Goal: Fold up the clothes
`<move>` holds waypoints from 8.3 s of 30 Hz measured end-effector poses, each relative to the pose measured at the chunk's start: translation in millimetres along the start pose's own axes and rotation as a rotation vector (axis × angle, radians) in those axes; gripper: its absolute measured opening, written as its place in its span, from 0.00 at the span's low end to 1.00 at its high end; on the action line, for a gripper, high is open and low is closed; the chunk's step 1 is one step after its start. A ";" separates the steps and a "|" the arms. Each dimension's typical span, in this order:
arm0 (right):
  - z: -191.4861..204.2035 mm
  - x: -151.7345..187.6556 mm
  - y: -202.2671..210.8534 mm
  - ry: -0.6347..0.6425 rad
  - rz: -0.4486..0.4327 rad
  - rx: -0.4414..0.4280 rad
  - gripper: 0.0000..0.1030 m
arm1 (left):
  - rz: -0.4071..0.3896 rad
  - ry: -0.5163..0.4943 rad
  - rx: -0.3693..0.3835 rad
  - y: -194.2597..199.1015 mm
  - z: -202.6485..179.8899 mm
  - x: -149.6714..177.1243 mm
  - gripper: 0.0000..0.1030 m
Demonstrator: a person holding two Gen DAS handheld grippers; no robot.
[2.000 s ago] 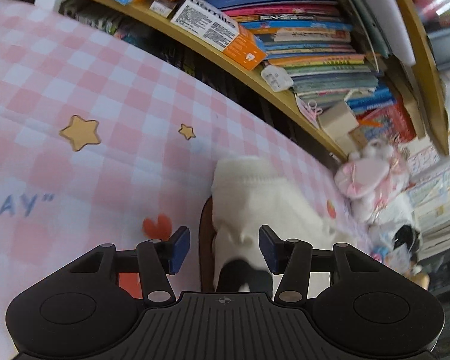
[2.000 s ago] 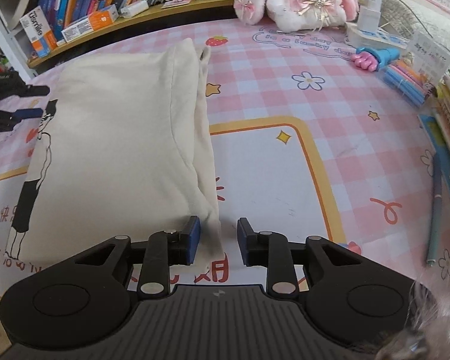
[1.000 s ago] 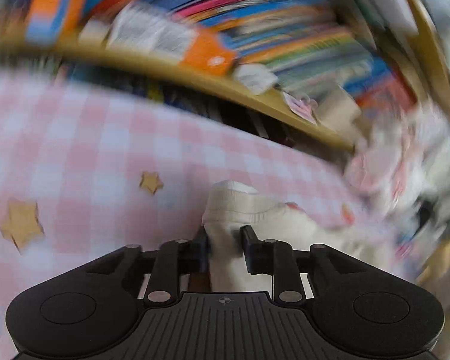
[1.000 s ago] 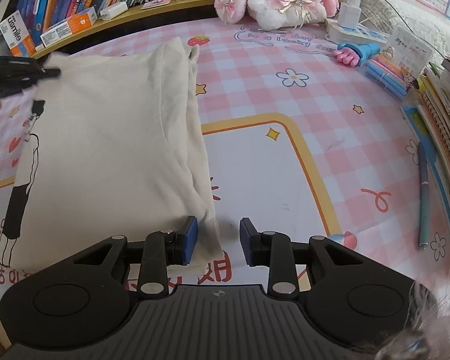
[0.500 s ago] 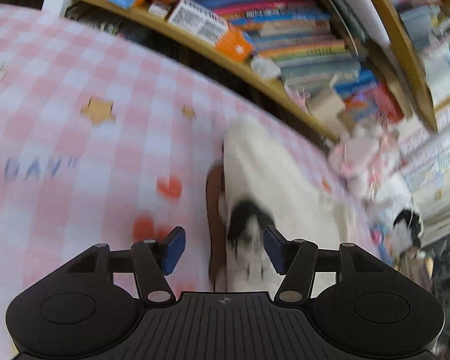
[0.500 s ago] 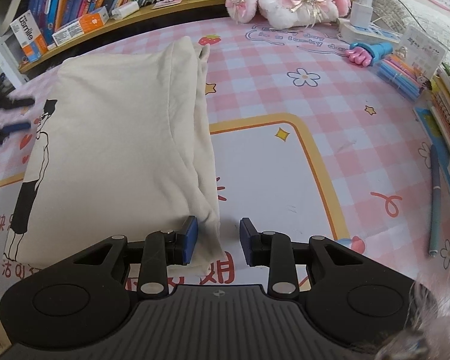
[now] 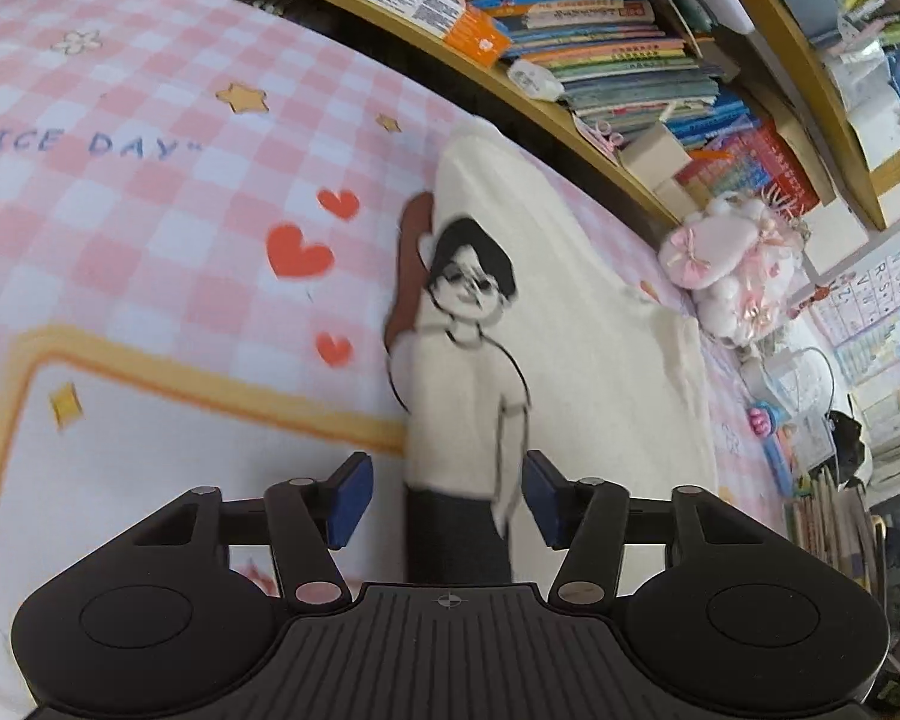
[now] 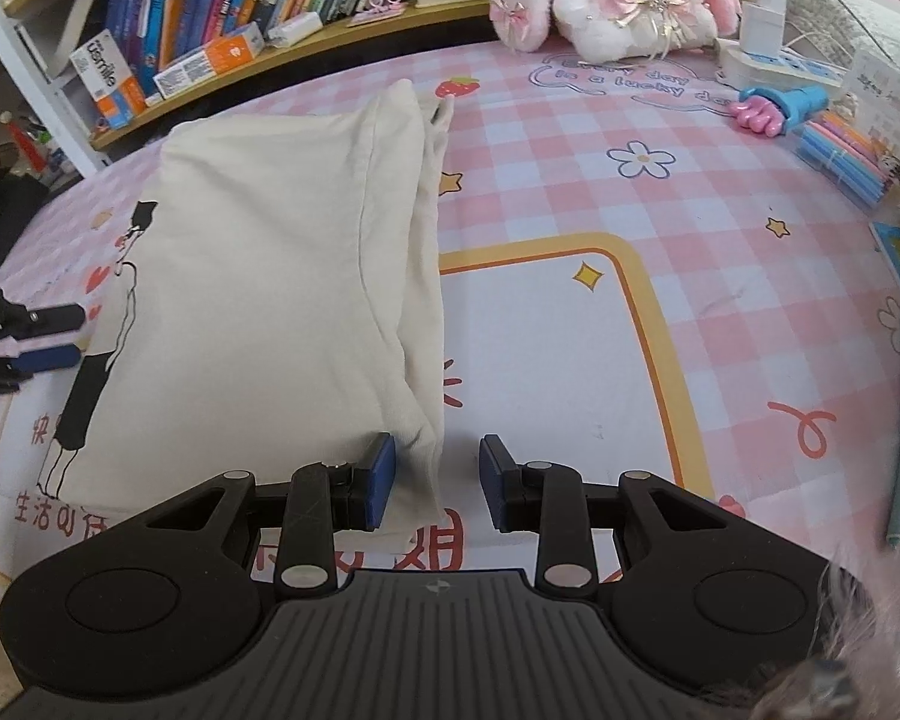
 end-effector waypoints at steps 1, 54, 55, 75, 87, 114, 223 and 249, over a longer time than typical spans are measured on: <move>-0.7 0.2 0.1 0.006 -0.003 -0.008 0.28 | 0.003 0.002 -0.008 -0.6 -1.6 4.9 0.30; -10.4 10.9 3.5 -0.250 0.142 -0.410 0.28 | -0.260 -0.511 -0.234 70.2 -68.7 86.0 0.88; -8.8 10.3 3.8 -0.241 0.141 -0.405 0.27 | -0.249 -0.539 -0.230 67.1 -71.5 90.0 0.90; 12.4 -52.5 44.0 -0.322 -0.026 -0.567 0.08 | -0.164 -0.935 -0.159 20.4 -125.3 157.4 0.96; 7.5 -42.5 56.6 -0.228 -0.035 -0.493 0.11 | -0.294 -1.167 -0.452 0.4 -116.4 152.1 0.96; 113.2 49.5 8.0 1.278 -0.326 0.112 0.50 | -0.266 -1.032 -0.389 15.8 -114.9 132.4 0.96; 71.0 -117.6 8.3 0.967 -0.017 -0.287 0.07 | 0.071 -0.998 -0.392 -18.5 -105.1 -5.5 0.42; -10.0 -69.2 -15.8 -0.048 -0.079 -0.372 0.12 | -0.233 -0.048 0.028 51.0 -36.8 0.7 0.02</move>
Point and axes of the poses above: each gripper's, at about its wrist camera, not at the fingertips, and y roughly against the way its jaws point, z to its left, x to its underside, the point moved 6 cm from there along -y, roughly the way its jaws point, and after that the axes turned 8 degrees about y, right-handed, at the moved point
